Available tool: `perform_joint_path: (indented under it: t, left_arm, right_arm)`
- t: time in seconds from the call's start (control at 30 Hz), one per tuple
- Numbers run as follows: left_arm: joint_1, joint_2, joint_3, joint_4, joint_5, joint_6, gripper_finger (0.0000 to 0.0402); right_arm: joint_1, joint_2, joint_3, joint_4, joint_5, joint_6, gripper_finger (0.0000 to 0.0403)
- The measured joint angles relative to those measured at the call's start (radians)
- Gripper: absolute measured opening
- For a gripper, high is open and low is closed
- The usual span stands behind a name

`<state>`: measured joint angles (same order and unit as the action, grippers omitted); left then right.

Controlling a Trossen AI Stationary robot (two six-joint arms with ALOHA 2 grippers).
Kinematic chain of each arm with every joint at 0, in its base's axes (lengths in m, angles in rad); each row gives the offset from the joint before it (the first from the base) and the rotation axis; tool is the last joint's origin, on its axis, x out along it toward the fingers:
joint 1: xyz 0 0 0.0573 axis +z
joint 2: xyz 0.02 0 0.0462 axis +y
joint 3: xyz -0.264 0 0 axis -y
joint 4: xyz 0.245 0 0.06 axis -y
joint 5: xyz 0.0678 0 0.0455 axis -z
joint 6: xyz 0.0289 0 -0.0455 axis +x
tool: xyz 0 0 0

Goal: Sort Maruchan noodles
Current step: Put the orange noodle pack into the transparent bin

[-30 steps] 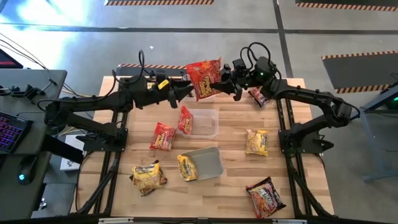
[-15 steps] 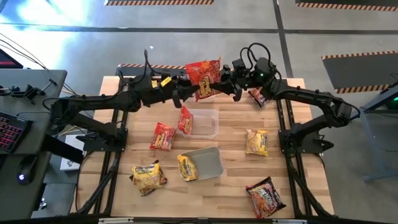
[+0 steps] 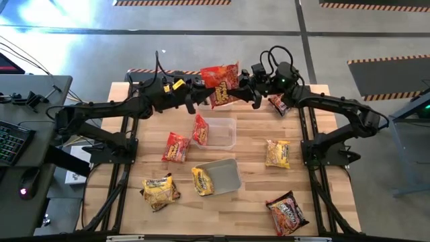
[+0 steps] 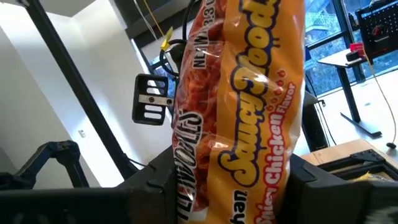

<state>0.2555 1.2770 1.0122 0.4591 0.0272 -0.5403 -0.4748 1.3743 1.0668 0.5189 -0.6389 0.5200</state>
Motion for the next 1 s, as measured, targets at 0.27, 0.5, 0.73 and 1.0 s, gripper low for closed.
perform_joint_path:
  t: [0.27, 0.5, 0.73, 1.0]
  left_arm:
    - [0.007, 0.0, 0.006, -0.014, 0.002, 0.022, 0.003]
    - [0.029, -0.001, 0.136, -0.266, -0.002, 0.087, 0.0017]
    - [0.027, -0.001, 0.346, -0.782, -0.045, -0.023, 0.0015]
    - [-0.034, 0.066, 0.478, -1.207, -0.062, -0.317, 0.0015]
  right_arm:
    - [-0.003, 0.0, 0.0, -0.022, 0.064, 0.024, 0.0214]
    - [-0.05, -0.036, 0.0, -0.041, 0.011, 0.017, 0.0243]
    - [-0.176, -0.194, 0.0, -0.458, -0.065, -0.104, 0.0205]
    - [-0.269, -0.348, 0.0, -0.997, 0.036, -0.399, 0.0073]
